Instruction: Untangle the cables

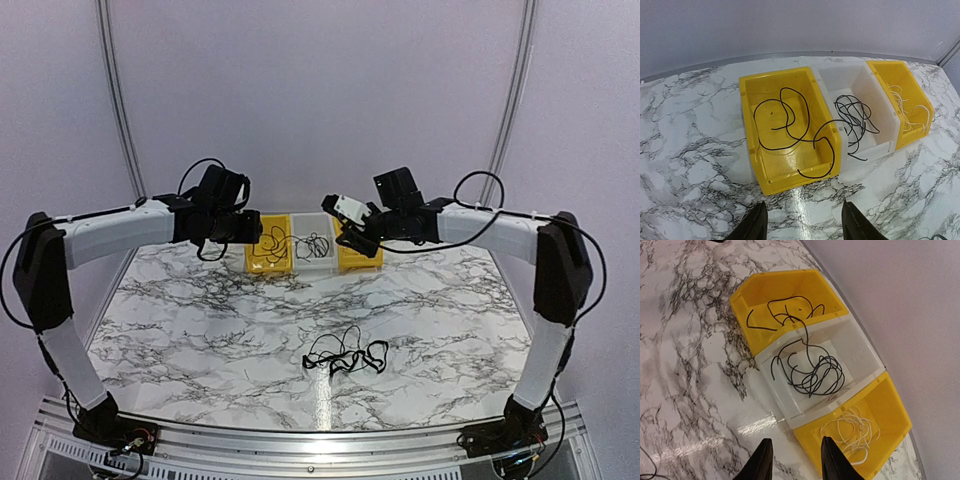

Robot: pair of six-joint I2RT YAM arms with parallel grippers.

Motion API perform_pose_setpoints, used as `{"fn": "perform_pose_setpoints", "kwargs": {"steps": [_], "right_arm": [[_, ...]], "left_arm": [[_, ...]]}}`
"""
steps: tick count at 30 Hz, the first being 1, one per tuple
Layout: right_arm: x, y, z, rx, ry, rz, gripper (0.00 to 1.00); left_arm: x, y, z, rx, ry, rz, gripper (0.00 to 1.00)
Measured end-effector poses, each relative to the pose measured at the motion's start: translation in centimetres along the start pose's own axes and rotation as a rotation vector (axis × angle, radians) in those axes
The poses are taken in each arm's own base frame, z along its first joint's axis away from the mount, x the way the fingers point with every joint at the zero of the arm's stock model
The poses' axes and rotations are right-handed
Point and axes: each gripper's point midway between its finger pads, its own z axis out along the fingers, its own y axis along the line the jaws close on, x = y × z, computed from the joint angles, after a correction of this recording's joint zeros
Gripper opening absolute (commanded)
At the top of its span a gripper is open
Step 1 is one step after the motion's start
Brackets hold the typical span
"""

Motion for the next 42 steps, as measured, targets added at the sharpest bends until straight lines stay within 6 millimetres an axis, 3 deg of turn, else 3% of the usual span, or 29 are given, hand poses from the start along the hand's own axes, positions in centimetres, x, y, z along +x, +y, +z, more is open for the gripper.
{"fn": "perform_pose_setpoints", "kwargs": {"steps": [2, 7, 10, 14, 19, 26, 28, 32, 42], "right_arm": [[-0.8, -1.3, 2.7, 0.006, -0.005, 0.006, 0.36], [-0.1, -2.5, 9.4, -0.003, 0.04, 0.021, 0.38], [0.6, -2.7, 12.4, 0.0, 0.068, 0.021, 0.39], [0.6, -2.8, 15.2, 0.009, 0.087, 0.004, 0.41], [-0.4, -3.0, 17.1, 0.038, 0.079, -0.036, 0.4], [0.4, -2.9, 19.2, 0.074, 0.109, -0.076, 0.27], [1.0, -2.7, 19.6, 0.075, 0.12, -0.083, 0.22], [1.7, -2.6, 20.1, 0.075, 0.135, -0.098, 0.01], [1.7, -4.6, 19.8, 0.103, 0.084, 0.088, 0.0]], "left_arm": [[-0.4, 0.6, -2.3, 0.002, -0.029, 0.004, 0.55], [-1.2, 1.9, -7.6, 0.003, -0.105, 0.037, 0.58], [-0.4, 2.9, -9.0, -0.01, -0.105, 0.062, 0.58], [2.1, 4.7, -9.1, -0.058, -0.054, 0.097, 0.58], [4.4, 7.0, -8.6, -0.119, 0.007, 0.112, 0.58], [4.5, 8.2, -8.3, -0.126, 0.023, 0.094, 0.58], [4.5, 8.3, -8.2, -0.118, 0.03, 0.086, 0.58], [4.5, 8.7, -8.0, -0.101, 0.038, 0.069, 0.58], [4.8, 8.9, -7.8, -0.073, 0.054, 0.048, 0.58]]}}
